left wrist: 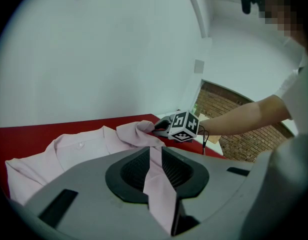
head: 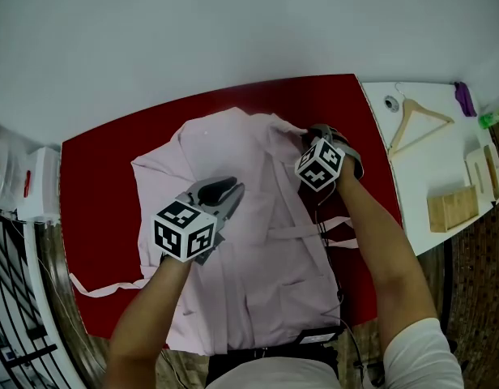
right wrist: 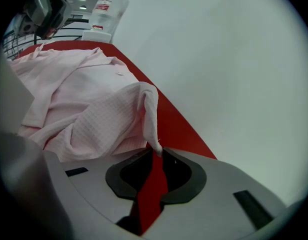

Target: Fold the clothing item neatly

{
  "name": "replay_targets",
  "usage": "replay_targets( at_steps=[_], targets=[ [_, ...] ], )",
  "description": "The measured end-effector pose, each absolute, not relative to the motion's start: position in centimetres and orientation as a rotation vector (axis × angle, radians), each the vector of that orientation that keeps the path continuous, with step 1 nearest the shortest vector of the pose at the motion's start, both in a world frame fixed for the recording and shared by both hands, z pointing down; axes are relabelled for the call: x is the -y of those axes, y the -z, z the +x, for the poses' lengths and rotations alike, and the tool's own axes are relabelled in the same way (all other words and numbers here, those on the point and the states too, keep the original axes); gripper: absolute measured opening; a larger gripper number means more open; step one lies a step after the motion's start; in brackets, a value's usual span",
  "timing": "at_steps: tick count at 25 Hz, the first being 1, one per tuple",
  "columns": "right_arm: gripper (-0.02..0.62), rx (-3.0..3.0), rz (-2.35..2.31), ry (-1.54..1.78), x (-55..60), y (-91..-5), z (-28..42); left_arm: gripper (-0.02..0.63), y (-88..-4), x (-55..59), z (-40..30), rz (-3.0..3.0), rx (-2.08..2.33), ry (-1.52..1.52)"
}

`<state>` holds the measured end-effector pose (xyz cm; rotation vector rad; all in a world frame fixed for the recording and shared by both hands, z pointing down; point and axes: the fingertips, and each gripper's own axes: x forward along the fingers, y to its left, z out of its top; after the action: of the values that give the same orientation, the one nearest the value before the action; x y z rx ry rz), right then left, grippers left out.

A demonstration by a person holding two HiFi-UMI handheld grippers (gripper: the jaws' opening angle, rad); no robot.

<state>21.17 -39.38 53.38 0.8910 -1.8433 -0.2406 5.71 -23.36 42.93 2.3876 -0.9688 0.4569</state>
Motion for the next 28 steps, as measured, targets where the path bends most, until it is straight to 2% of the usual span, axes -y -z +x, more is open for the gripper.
replay_targets(
  at_steps=[3, 13, 28],
  targets=[
    [0.044, 1.867, 0.942, 0.297, 39.6, -51.9, 21.0, 0.055, -43.1, 23.4, 5.8, 2.384, 0.962, -0.445],
    [0.038, 2.007, 0.993, 0.542, 37.1, -45.4, 16.0, 0.055, -43.2, 23.1, 4.7, 2.358, 0.969, -0.396],
    [0.037, 2.200, 0.832, 0.624, 28.9, -45.5, 7.5, 0.055, -44.2, 22.8, 1.2, 2.272, 1.009, -0.304]
  ],
)
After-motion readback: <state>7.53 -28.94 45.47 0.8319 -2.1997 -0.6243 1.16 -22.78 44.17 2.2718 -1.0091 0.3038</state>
